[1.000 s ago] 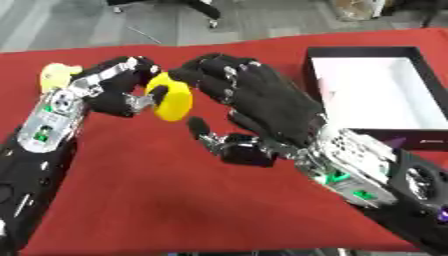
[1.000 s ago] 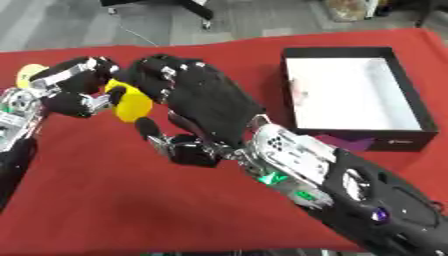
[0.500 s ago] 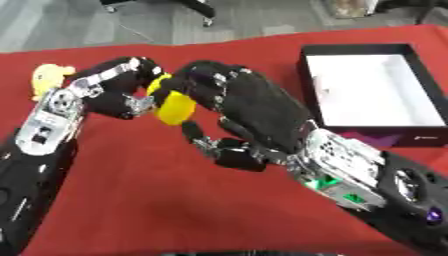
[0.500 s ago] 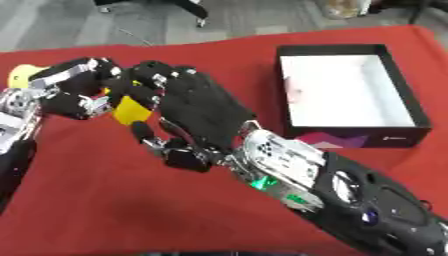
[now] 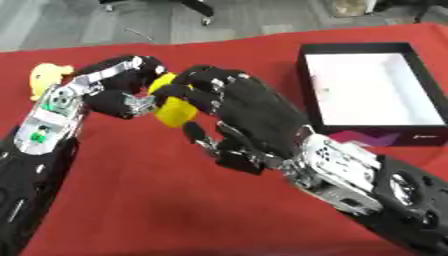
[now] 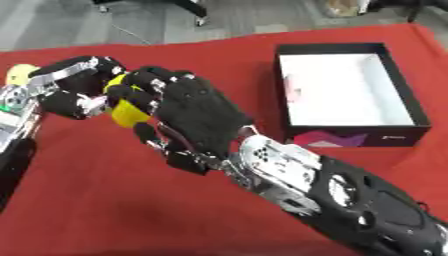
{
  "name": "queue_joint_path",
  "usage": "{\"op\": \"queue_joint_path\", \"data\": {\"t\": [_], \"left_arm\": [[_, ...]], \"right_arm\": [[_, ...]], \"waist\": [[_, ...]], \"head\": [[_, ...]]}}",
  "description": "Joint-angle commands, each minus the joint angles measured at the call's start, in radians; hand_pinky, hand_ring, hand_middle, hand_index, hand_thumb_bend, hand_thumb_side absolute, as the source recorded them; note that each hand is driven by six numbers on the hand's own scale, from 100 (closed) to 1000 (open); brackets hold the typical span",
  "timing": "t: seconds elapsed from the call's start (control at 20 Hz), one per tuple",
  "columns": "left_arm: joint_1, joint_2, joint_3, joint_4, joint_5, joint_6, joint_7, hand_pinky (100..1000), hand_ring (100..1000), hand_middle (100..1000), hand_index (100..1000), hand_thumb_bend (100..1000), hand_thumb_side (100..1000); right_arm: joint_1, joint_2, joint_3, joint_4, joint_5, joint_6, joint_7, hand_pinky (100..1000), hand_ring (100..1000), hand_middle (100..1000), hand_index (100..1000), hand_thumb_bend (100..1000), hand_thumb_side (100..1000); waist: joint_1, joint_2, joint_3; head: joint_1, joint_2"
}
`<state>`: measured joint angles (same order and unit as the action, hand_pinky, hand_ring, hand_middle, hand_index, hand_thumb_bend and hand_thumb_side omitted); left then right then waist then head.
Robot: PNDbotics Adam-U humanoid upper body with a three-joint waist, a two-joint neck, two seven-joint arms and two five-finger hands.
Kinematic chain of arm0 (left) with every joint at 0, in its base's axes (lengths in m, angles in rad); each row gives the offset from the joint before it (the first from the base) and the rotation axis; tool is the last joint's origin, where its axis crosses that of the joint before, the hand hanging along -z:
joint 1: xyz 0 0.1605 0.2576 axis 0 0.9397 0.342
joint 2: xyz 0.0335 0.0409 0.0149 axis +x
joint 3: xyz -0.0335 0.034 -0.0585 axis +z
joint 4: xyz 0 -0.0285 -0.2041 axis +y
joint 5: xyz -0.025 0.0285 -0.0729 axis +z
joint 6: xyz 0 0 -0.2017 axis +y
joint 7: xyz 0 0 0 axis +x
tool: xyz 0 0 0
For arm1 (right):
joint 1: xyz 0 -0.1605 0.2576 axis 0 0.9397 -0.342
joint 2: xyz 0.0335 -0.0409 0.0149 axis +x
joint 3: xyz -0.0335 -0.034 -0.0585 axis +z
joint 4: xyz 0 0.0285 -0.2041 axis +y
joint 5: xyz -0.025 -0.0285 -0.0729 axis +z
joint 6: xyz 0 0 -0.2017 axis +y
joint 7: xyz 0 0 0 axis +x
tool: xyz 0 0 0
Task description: Pick up the objects with one hand, pass them to the other hand, and then place them into the box on the other side of the table.
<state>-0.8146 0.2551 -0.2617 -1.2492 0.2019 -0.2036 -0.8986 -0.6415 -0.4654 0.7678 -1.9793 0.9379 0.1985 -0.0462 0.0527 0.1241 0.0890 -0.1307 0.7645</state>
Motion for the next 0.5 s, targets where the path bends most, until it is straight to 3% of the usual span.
{"op": "queue_joint_path", "data": {"t": [0.05,0.5], "left_arm": [[-0.013,0.032,0.001,-0.032,0.017,0.003,-0.008,551,415,323,425,100,314],[-0.003,0.052,-0.015,-0.061,0.041,0.032,-0.008,554,417,325,425,100,308]], "right_arm": [[-0.007,-0.009,-0.005,-0.021,0.021,0.015,-0.003,561,826,776,891,100,100],[-0.004,-0.012,0.002,-0.021,0.067,0.044,-0.004,555,796,769,917,100,100]], "waist": [[-0.001,-0.010,0.002],[0.002,-0.010,0.002]], "head": [[-0.002,0.006],[-0.010,0.006]]}}
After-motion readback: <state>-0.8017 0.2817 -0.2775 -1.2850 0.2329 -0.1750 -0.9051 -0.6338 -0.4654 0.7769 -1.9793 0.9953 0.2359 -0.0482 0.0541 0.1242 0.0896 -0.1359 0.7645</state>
